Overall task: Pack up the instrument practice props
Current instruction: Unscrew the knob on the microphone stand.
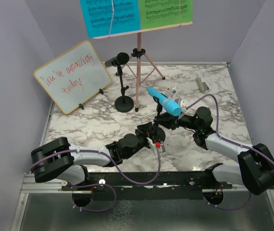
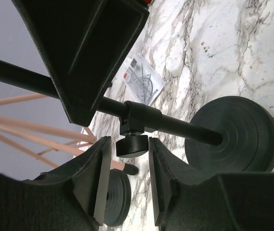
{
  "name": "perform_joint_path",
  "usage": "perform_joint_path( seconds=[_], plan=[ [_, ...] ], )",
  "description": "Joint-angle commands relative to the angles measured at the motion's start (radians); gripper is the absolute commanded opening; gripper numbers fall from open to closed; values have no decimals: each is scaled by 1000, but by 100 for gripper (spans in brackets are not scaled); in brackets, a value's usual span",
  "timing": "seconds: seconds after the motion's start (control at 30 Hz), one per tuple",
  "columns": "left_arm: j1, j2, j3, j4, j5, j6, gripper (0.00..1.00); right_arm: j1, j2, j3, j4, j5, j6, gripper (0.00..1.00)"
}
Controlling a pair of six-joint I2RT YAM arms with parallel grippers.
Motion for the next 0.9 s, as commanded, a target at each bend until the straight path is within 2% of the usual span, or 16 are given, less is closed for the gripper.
perform_joint_path(
  seconds=[0.0,0.37,0.6,0.8,0.87],
  plan=[
    [-1,17,-3,26,-27,-5,42,11,19,-19,-100,8,-13,0],
    [-1,38,4,26,-20,-6,40,11,19,-19,-98,8,-11,0],
    [-1,56,12,26,-44,-83,15,11,18,-26,-85,11,-6,0],
    [0,64,11,26,-68,-260,0,11,24,-27,-83,11,-11,0],
    [4,57,7,26,-62,-349,0,11,25,-27,-85,13,-14,0]
  ],
)
